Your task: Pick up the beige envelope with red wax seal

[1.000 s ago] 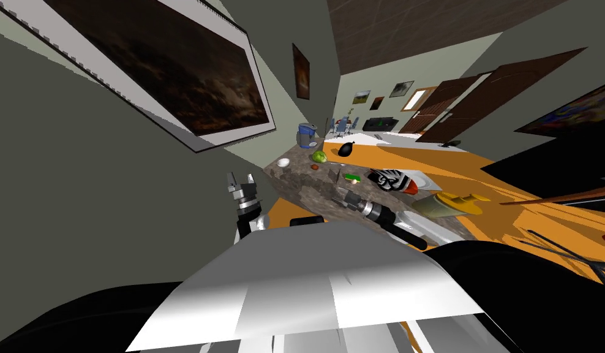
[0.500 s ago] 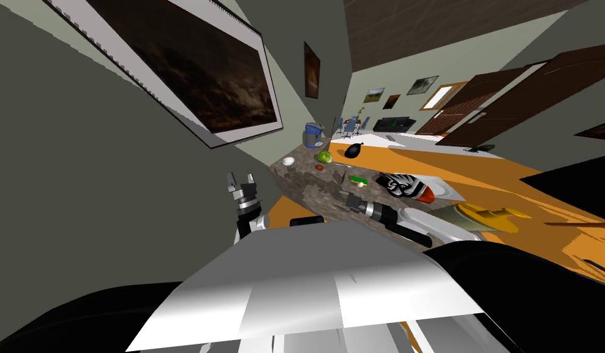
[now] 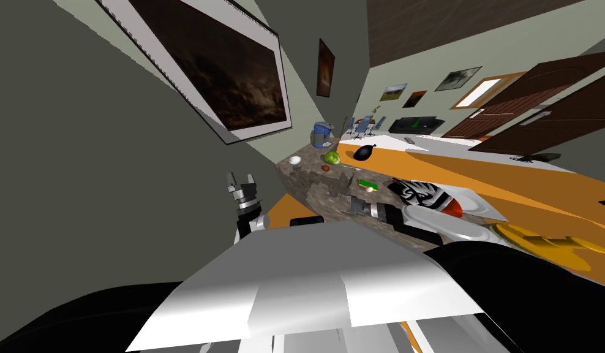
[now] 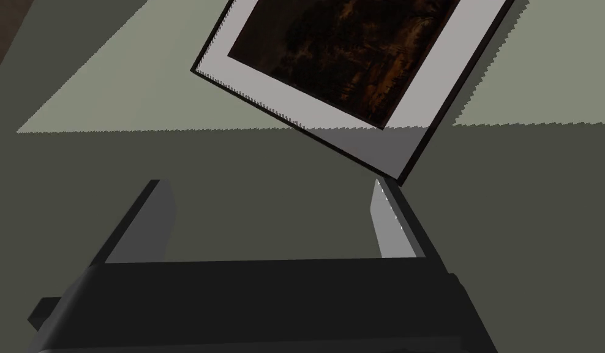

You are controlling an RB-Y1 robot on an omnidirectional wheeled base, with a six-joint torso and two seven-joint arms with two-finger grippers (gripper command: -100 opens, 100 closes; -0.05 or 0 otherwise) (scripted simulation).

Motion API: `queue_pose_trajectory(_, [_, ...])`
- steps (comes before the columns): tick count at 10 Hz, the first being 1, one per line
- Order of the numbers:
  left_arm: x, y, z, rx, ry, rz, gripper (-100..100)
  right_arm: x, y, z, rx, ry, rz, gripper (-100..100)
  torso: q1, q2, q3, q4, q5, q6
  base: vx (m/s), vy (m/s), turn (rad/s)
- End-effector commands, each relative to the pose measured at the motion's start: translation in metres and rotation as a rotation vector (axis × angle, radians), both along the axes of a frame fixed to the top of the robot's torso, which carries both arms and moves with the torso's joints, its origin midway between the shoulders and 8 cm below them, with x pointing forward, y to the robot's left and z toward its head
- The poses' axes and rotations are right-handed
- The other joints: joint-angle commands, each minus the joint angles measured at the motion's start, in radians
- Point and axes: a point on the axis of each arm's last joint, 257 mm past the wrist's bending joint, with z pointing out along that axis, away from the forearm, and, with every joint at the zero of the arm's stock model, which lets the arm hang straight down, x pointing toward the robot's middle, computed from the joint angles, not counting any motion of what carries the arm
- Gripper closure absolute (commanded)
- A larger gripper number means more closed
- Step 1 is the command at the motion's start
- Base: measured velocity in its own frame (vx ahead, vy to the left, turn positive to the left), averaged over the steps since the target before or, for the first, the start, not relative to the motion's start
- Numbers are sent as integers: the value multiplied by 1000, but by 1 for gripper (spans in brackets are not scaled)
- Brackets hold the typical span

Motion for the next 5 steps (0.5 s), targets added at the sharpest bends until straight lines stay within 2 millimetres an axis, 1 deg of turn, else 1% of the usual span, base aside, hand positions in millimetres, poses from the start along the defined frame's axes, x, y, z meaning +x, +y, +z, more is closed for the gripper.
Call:
queue_pose_trajectory(1, [0, 0, 0, 0, 0, 0, 0, -4, -13, -9, -77, 9, 51, -100, 0, 0, 0, 0, 0, 0, 4, -4, 114])
queue_pose_trajectory(2, [0, 0, 0, 0, 0, 0, 0, -10, -28, -20, -145, 23, 88, -100, 0, 0, 0, 0, 0, 1, 6, 0, 177])
queue_pose_trajectory(3, [0, 0, 0, 0, 0, 0, 0, -11, -32, -22, -177, 26, 115, -100, 0, 0, 0, 0, 0, 0, 6, -2, 139])
queue_pose_trajectory(4, [0, 0, 0, 0, 0, 0, 0, -17, -48, -30, -242, 42, 152, -100, 0, 0, 0, 0, 0, 1, 9, 2, 265])
queue_pose_trajectory(5, [0, 0, 0, 0, 0, 0, 0, -18, -52, -32, -273, 44, 178, -100, 0, -1, 0, 0, 0, 0, 10, -4, 98])
